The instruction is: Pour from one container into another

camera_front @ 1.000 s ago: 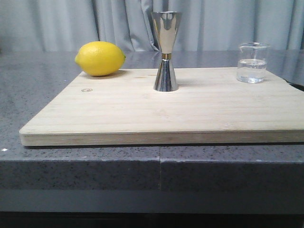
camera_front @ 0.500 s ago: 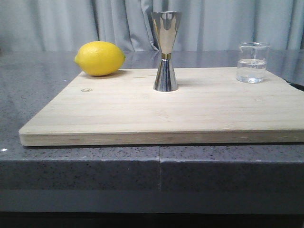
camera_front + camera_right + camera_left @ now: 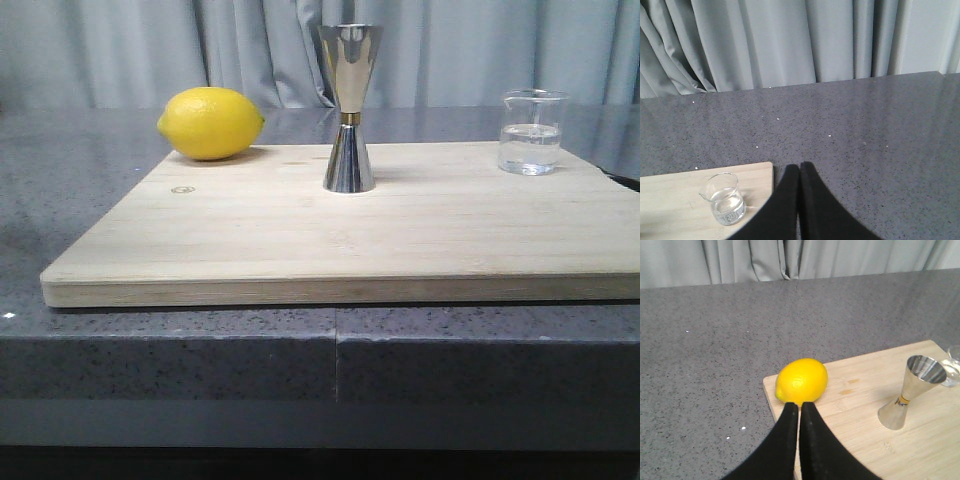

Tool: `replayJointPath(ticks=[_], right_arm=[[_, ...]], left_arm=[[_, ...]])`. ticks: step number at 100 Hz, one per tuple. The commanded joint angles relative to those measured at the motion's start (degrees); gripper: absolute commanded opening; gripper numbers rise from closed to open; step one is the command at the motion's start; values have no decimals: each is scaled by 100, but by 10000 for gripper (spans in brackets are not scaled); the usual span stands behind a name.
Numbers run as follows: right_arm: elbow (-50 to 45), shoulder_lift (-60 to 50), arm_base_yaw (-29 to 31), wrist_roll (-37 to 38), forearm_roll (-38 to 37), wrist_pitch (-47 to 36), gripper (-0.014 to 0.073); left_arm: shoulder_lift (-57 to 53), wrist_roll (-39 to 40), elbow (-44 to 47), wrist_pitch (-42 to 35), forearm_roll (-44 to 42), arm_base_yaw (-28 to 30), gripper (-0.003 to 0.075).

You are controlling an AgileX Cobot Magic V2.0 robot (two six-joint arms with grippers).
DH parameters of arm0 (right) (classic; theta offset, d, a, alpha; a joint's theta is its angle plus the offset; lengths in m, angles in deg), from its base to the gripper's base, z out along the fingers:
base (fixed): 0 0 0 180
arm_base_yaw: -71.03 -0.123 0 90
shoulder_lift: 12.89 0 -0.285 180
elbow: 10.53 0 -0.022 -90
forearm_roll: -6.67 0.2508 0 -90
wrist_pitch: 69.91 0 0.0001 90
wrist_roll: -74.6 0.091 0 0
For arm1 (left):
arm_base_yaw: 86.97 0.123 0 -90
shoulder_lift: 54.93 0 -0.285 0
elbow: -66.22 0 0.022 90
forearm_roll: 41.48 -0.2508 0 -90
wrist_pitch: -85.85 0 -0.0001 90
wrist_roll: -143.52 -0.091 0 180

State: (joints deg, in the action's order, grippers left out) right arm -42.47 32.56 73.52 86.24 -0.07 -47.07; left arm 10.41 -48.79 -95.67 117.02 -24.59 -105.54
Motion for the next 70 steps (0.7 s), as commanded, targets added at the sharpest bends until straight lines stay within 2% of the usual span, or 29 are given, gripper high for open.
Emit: replayJointPath(ticks=[1, 10, 26, 36, 55, 62, 70], right_arm=[[216, 140, -2, -22, -40, -338, -68], [216, 311, -2, -22, -40, -243, -66], [216, 560, -2, -22, -40, -165, 22], [216, 662, -2, -22, -40, -165, 154], [216, 810, -2, -45, -40, -165, 525], [216, 910, -2, -45, -40, -139, 598], [216, 1010, -2, -45, -40, -60, 610]], left_arm=[[77, -577, -222, -323, 606, -53, -19], [230, -1317, -222, -321, 1254, -53, 11], [568, -2167, -222, -205, 2275, -53, 164], [767, -2466, -222, -137, 2653, -53, 283], [1056, -3386, -222, 80, 3428, -53, 585], [1153, -3723, -222, 203, 3723, -53, 645], [1262, -4125, -222, 341, 4021, -53, 652]])
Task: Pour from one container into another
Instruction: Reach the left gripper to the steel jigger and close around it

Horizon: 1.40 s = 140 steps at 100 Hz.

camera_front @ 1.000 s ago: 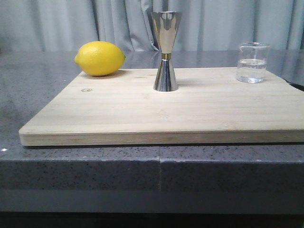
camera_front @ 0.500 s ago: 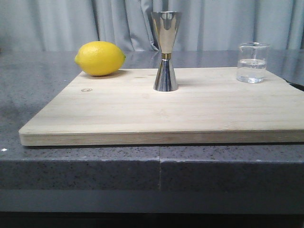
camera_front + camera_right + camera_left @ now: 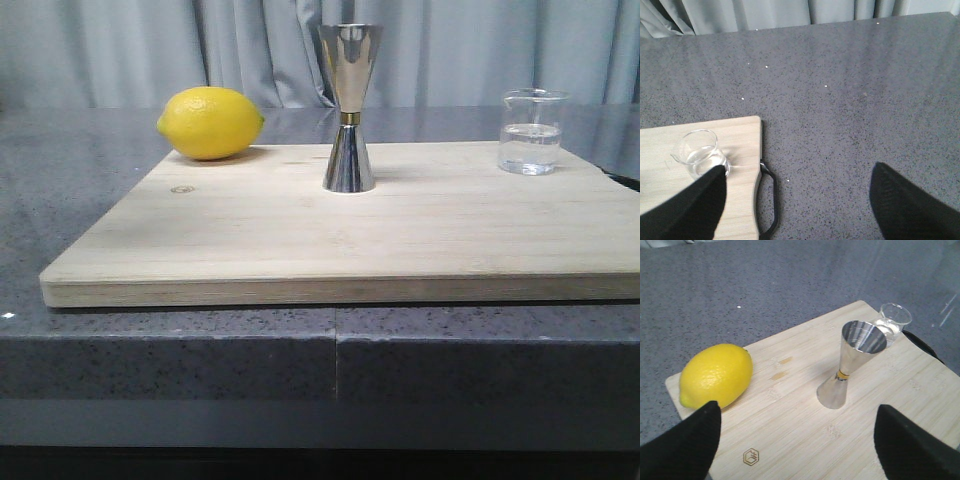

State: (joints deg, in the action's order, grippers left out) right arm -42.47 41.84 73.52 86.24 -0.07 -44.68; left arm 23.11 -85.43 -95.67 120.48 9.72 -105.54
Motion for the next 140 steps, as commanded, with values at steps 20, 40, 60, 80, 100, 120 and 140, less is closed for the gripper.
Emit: replayJointPath(ticks=[20, 40, 60, 80, 100, 120, 140], right_arm=[[194, 269, -2, -45, -40, -193, 608], [194, 278, -2, -82, -40, -167, 608], [194, 278, -2, -130, -40, -89, 608], [194, 278, -2, -130, -40, -66, 608], [194, 278, -2, -130, -40, -29, 608], [194, 278, -2, -130, -86, -29, 608], [194, 278, -2, -130, -99, -55, 608]], left_arm=[[412, -1875, -222, 200, 1126, -356, 652], [887, -3625, -222, 613, 2056, -817, 650], [1312, -4384, -222, 935, 2193, -876, 650], [1600, -5575, -222, 953, 3149, -876, 650], [1921, -6338, -222, 986, 4022, -876, 650], [2323, -6682, -222, 949, 4344, -841, 650], [2407, -6936, -222, 1022, 4645, -622, 650]])
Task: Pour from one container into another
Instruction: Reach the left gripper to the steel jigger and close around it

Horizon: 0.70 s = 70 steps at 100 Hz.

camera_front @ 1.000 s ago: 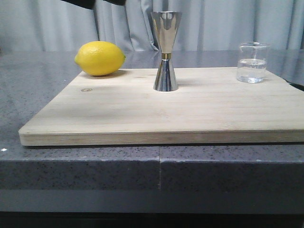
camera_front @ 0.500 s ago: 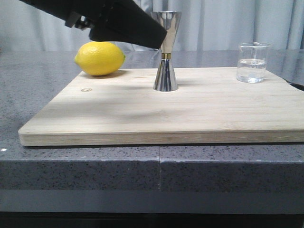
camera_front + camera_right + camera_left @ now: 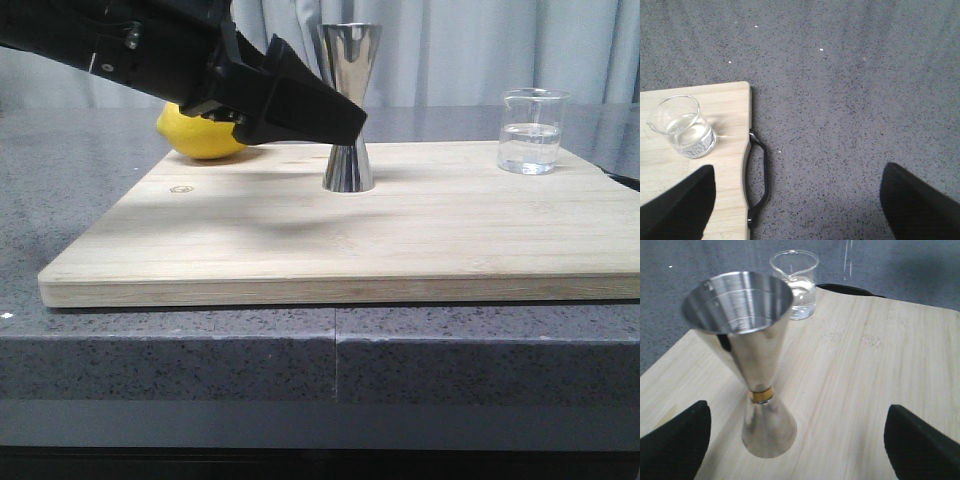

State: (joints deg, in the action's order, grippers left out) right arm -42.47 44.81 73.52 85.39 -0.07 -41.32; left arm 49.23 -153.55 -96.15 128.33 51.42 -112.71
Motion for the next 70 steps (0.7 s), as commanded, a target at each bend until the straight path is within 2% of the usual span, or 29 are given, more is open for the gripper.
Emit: replayJointPath(ticks=[1, 39, 70], right_arm=[[194, -19, -2, -45, -99, -392, 608], [194, -19, -2, -45, -108, -536, 608], [194, -19, -2, -45, -120, -617, 608]], left_arm=[[-205, -149, -174, 250, 486, 105, 650], [210, -519, -267, 731, 1208, 189, 650], [459, -665, -458, 1052, 1317, 175, 650]])
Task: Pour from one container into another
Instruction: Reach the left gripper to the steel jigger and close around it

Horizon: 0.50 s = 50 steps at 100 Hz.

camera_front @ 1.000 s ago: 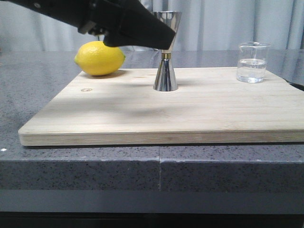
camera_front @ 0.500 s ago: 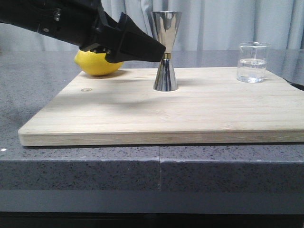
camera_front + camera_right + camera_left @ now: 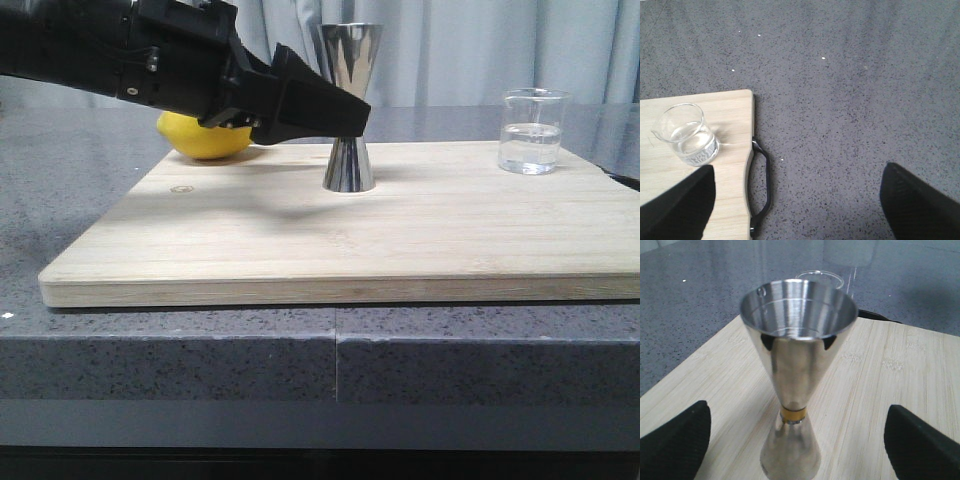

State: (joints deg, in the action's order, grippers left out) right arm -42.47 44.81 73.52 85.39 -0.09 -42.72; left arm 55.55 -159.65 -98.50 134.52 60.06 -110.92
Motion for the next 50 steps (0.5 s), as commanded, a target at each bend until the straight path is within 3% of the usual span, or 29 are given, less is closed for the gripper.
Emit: replayJointPath(ticks=[1, 50], right_arm=[[194, -19, -2, -45, -118, -477, 608], [194, -19, -2, -45, -118, -606, 608]], left_arm=[[-159, -54, -222, 430, 453, -4, 650], [162, -67, -755, 453, 453, -309, 650]])
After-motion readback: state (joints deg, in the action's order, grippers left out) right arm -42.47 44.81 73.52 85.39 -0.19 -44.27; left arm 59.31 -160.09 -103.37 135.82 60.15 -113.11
